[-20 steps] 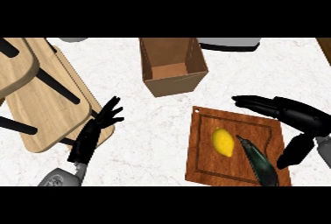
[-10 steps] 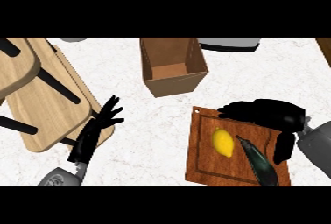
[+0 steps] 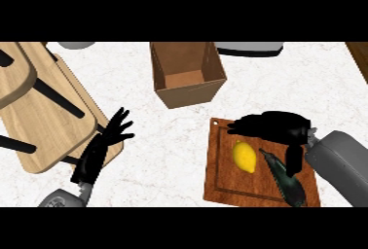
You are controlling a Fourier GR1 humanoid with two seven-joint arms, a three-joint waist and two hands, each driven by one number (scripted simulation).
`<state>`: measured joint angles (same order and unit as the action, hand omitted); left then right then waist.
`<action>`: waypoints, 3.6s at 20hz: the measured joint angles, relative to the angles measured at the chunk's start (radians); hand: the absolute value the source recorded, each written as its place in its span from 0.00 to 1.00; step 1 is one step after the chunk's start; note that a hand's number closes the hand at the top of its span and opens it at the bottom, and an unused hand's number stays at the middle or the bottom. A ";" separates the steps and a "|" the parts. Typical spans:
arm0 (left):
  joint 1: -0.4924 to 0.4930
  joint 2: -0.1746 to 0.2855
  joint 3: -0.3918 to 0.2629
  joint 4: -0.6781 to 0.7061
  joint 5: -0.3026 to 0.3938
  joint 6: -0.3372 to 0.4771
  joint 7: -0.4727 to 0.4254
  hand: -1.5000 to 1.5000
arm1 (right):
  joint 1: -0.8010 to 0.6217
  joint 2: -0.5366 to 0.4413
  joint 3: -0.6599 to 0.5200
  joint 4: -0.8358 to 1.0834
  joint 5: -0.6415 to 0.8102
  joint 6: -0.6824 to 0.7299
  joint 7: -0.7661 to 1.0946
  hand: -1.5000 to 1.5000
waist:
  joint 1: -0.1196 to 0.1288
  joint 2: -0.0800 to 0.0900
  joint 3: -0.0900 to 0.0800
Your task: Pick the lemon from the cutting board and place it in the cardboard box
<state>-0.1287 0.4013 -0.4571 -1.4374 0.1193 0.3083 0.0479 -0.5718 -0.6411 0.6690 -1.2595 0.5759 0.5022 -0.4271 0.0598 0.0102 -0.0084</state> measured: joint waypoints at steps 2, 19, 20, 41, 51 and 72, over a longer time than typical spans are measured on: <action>0.001 0.002 -0.002 -0.002 -0.001 0.005 0.001 0.50 | -0.010 0.022 0.007 0.022 0.013 -0.004 0.007 0.00 | -0.001 0.000 0.000; 0.030 0.034 -0.009 -0.023 0.018 0.045 0.010 0.50 | -0.031 0.107 0.041 0.049 0.021 0.028 -0.067 0.00 | -0.038 -0.009 -0.001; 0.032 0.035 -0.009 -0.022 0.018 0.047 0.009 0.50 | -0.035 0.107 0.044 0.043 0.025 0.034 -0.064 0.00 | -0.040 -0.010 -0.001; 0.028 0.058 -0.028 -0.031 0.043 0.065 0.013 0.50 | 0.001 0.211 0.059 0.079 0.186 -0.192 0.061 1.00 | -0.043 -0.006 0.000; 0.097 0.084 -0.013 -0.049 0.054 0.129 0.016 0.50 | 0.105 0.231 -0.224 0.164 0.178 -0.432 0.502 1.00 | -0.117 -0.036 0.003; 0.048 0.108 -0.047 -0.052 0.070 0.092 0.019 0.50 | -0.019 0.433 -0.247 -0.262 0.500 -0.629 1.248 1.00 | -0.065 -0.021 -0.006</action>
<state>-0.0806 0.5089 -0.5037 -1.4891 0.1897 0.4003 0.0669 -0.5906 -0.2081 0.4220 -1.5219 1.0759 -0.1272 0.8208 -0.0050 -0.0111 -0.0139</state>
